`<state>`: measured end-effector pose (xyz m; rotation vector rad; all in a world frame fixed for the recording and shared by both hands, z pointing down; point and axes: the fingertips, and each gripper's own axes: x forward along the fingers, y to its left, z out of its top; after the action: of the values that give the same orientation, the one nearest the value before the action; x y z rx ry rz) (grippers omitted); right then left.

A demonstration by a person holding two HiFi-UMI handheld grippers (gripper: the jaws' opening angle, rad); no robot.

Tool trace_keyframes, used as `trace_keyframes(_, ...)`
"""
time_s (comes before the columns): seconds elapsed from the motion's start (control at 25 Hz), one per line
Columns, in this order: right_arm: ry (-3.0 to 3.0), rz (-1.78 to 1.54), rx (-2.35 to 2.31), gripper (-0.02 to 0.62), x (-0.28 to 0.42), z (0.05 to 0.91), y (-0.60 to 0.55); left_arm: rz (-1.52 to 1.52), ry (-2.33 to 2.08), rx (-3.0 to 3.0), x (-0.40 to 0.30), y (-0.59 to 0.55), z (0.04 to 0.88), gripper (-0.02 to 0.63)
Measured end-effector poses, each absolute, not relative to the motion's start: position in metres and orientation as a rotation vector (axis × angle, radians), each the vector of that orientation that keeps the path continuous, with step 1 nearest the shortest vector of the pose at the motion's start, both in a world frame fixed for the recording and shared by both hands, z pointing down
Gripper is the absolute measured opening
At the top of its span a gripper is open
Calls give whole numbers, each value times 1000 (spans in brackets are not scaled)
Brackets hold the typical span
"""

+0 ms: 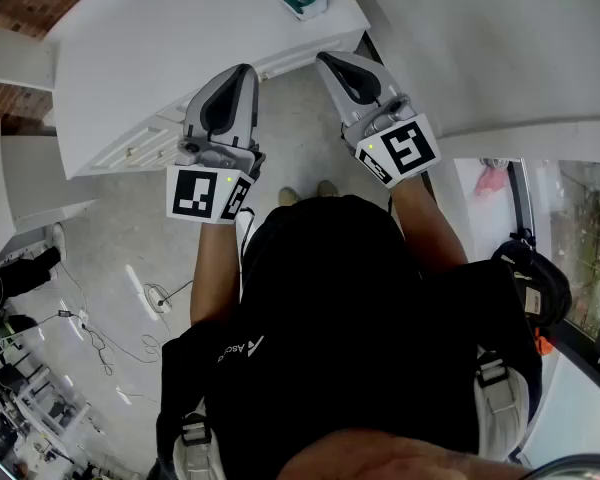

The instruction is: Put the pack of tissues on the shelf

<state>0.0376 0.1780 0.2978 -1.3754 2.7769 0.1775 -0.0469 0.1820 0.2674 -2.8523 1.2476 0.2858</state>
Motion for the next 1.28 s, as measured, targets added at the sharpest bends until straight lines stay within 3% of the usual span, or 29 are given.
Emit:
trace_keyframes(0.8, 2765, 199, -1529, 5, -7, 313, 144, 352, 1209, -2909, -105, 152, 288, -2)
trace_keyframes(0.88, 2774, 180, -1561, 66, -1, 316, 132, 352, 1203, -2912, -102, 148, 287, -2)
trace_keyframes(1.28, 2785, 38, -1765, 235, 29, 379, 18, 293, 1242, -2904, -107, 63, 307, -2)
